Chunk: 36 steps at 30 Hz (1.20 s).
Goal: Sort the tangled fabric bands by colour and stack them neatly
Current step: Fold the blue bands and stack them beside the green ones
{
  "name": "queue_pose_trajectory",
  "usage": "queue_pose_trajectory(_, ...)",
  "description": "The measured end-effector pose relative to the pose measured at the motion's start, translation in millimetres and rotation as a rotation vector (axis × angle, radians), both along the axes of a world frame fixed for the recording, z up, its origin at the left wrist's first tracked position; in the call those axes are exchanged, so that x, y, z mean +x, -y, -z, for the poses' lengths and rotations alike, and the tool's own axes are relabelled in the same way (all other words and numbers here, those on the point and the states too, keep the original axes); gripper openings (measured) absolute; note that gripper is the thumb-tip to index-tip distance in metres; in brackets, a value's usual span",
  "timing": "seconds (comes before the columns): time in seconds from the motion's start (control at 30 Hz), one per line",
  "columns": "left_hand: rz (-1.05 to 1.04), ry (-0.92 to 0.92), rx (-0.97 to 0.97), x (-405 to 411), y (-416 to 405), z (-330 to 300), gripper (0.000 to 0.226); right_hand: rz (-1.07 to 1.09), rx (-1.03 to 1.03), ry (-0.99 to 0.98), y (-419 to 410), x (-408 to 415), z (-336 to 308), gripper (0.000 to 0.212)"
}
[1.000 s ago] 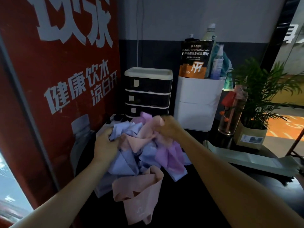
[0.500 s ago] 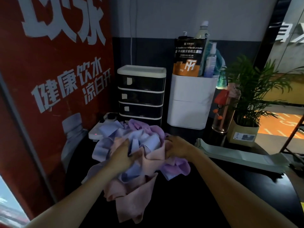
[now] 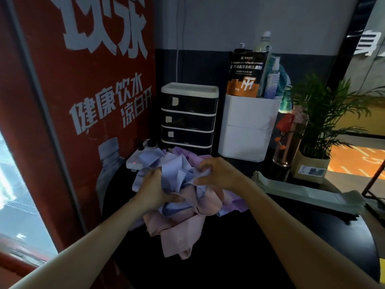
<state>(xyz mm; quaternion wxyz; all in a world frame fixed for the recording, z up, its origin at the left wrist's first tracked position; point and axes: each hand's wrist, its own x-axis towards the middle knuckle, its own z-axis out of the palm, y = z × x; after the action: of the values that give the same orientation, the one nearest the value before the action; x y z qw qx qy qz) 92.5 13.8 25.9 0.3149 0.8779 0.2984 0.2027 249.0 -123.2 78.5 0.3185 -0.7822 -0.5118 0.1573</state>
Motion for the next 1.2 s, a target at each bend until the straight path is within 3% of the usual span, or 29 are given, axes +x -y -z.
queue_pose_trajectory(0.1, 0.082, 0.02, -0.053, -9, 12, -8, 0.105, 0.035, 0.009, 0.158, 3, -4, 12, 0.028)
queue_pose_trajectory(0.2, 0.092, 0.163, -0.127, -12, 18, -18, 0.063, 0.055, 0.09, 0.203, 6, -6, 4, 0.02)
queue_pose_trajectory(0.27, 0.024, 0.256, -0.061, -6, 16, -22, 0.057, 0.063, 0.166, 0.214, 6, -7, -13, 0.02)
queue_pose_trajectory(0.33, -0.054, 0.33, -0.008, -1, 13, -27, 0.037, 0.099, 0.242, 0.262, 5, -8, -31, 0.017)
queue_pose_trajectory(0.53, -0.074, 0.399, 0.124, 17, 3, -37, 0.046, 0.179, 0.516, 0.311, 6, -3, -77, 0.013)
queue_pose_trajectory(0.97, -0.03, -0.042, 0.235, 32, 6, -44, 0.034, 0.461, 0.891, 0.262, 16, 22, -109, 0.012)
queue_pose_trajectory(1.07, -0.076, -0.008, 0.282, 35, 9, -40, 0.031, 0.488, 0.917, 0.224, 23, 33, -108, 0.012)
queue_pose_trajectory(1.2, -0.129, 0.136, 0.352, 43, 23, -46, 0.047, 0.486, 0.904, 0.215, 34, 37, -103, 0.012)
